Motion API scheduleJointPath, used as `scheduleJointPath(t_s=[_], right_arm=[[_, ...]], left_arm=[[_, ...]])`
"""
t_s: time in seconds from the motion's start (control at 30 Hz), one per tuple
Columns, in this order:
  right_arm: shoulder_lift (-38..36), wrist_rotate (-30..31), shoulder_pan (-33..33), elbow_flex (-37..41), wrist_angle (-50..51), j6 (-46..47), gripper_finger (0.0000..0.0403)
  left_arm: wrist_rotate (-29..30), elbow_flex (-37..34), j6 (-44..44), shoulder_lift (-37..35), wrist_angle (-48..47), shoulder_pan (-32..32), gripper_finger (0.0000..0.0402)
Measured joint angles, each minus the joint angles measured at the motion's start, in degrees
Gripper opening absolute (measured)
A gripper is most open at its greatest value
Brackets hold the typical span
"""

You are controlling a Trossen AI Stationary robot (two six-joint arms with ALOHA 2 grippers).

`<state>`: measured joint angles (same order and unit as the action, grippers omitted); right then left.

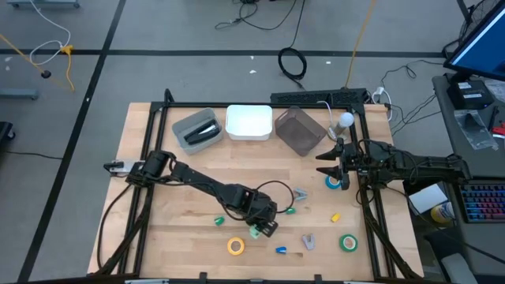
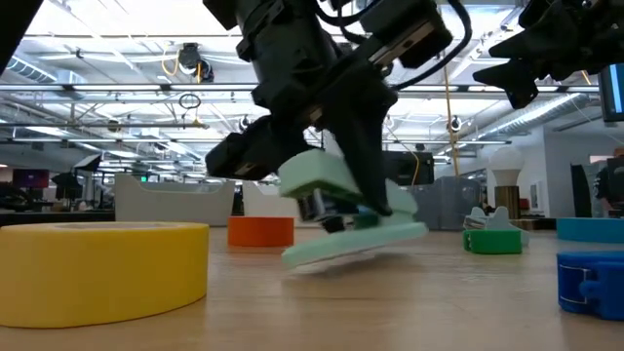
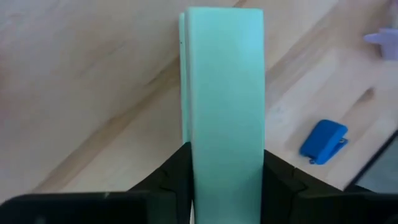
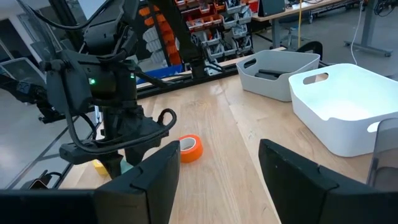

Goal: Pick and place Stapler, Stapler remover, tape
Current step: Put the light green stapler into the gray bin

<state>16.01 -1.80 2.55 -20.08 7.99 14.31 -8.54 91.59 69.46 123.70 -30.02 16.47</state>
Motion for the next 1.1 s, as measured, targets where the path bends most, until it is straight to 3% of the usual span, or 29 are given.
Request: scheduleJointPath(t_s=[0.3, 0.6, 0.9, 1.1], right_arm=[[0.0, 0.0, -0.02, 0.02, -0.01, 0.01, 0.021], [0.02, 0.0, -0.02, 0.07, -0.02, 0.04, 0.021], [0.02, 0.0, 0.0, 0.07, 0.0, 0.03, 0.021], [0.0, 0.0, -0.02, 0.07, 0.0, 0.02, 0.021]], left_arm=[[-3.96, 0.33, 0.27, 0.0, 7.51, -0.32, 0.0125], [-5.02, 8.11, -6.15, -0.04, 3.1, -1.75, 0.0125], [-2.34, 20.28, -15.91, -0.11, -14.9, -4.41, 0.0125], [5.55, 30.22, -21.82, -0.11, -35.29, -6.29, 0.0126]])
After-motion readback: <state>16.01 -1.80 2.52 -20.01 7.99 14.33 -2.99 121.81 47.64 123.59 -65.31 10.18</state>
